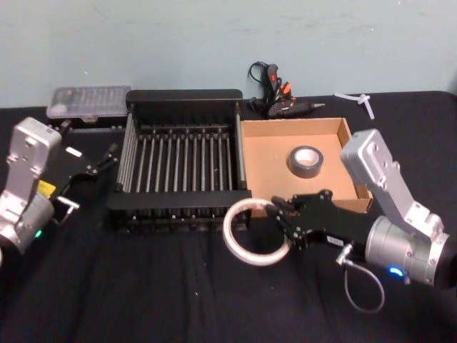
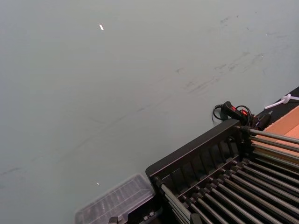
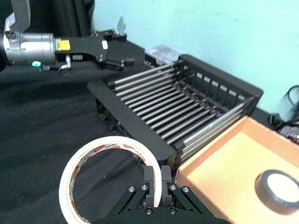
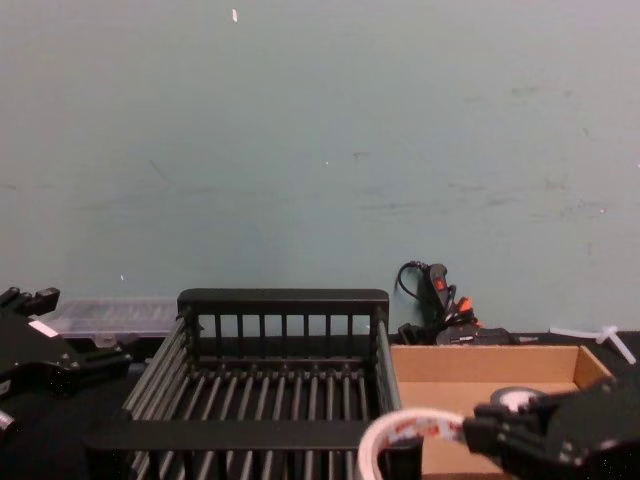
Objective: Pick up the white tape and place it into the black box , Pick up the silver tape and place it into the brown box.
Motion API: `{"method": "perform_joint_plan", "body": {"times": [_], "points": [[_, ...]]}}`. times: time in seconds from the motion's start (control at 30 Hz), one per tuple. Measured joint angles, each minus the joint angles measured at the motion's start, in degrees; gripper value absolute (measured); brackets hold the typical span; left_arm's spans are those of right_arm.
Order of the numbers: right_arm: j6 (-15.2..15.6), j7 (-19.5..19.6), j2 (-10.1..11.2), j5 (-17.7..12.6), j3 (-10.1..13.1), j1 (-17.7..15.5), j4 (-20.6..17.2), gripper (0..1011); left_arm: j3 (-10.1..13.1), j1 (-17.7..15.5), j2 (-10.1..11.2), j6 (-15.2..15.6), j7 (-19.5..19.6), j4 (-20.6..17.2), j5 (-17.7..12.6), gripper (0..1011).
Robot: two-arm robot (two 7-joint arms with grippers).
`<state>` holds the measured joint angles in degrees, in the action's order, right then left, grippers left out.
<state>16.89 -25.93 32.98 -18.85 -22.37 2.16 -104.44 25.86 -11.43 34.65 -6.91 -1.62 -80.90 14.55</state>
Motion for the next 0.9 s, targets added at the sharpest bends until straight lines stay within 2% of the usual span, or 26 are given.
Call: {"method": "perform_joint_plan", "body": {"times": [0.33, 0.5, 0.77, 0.9], "points": [[0.13, 0.64, -1.27, -0.32, -1.04, 3.93, 1.85, 99, 0.0, 0.0, 0.0, 0.0, 0.0, 0.0, 0.0, 1001], [1.06, 1.3, -2.85, -0.13, -2.0, 7.01, 4.28, 99, 0.0, 0.0, 0.0, 0.0, 0.0, 0.0, 0.0, 1001], [2.79, 3.33, -6.62, 0.98, -3.43, 11.71, 8.68, 99, 0.0, 0.0, 0.0, 0.0, 0.0, 0.0, 0.0, 1001], [3.44, 4.8, -9.39, 1.89, -3.99, 14.3, 11.57, 99, 0.0, 0.0, 0.0, 0.0, 0.0, 0.0, 0.0, 1001]]}}
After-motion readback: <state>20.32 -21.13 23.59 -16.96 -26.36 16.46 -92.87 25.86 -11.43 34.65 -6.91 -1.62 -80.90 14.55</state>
